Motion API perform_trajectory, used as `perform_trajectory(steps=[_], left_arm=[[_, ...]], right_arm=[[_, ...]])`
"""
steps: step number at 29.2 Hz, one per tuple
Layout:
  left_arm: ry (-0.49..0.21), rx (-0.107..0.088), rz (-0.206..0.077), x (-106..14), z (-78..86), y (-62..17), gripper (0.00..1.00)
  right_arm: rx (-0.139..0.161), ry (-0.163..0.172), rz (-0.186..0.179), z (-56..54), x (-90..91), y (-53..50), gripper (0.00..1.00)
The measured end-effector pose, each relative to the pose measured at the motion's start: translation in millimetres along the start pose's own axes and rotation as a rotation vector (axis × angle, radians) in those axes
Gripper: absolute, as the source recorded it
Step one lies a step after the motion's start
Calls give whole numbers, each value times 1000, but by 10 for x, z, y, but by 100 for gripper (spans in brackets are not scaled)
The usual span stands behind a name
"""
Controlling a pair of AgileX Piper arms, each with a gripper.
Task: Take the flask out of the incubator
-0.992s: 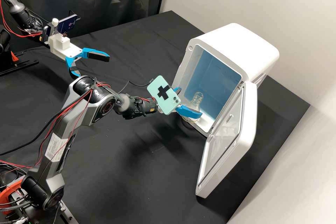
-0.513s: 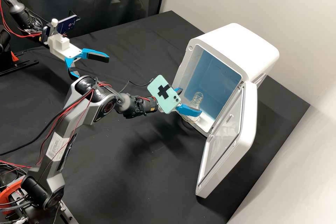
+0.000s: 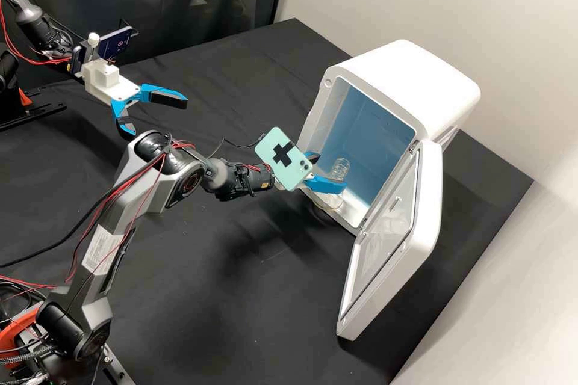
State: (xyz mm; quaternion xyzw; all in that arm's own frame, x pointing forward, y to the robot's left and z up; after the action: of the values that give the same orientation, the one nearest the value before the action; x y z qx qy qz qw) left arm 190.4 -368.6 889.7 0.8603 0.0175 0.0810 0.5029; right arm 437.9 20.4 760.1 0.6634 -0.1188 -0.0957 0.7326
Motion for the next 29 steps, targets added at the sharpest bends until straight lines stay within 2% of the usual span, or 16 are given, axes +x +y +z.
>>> perform_trajectory(steps=[11, 29], left_arm=[[0, 0, 0, 0, 0, 0, 100], [0, 0, 0, 0, 0, 0, 100]], right_arm=[[13, -5, 8, -9, 9, 16, 0], [12, -5, 8, -9, 9, 16, 0]])
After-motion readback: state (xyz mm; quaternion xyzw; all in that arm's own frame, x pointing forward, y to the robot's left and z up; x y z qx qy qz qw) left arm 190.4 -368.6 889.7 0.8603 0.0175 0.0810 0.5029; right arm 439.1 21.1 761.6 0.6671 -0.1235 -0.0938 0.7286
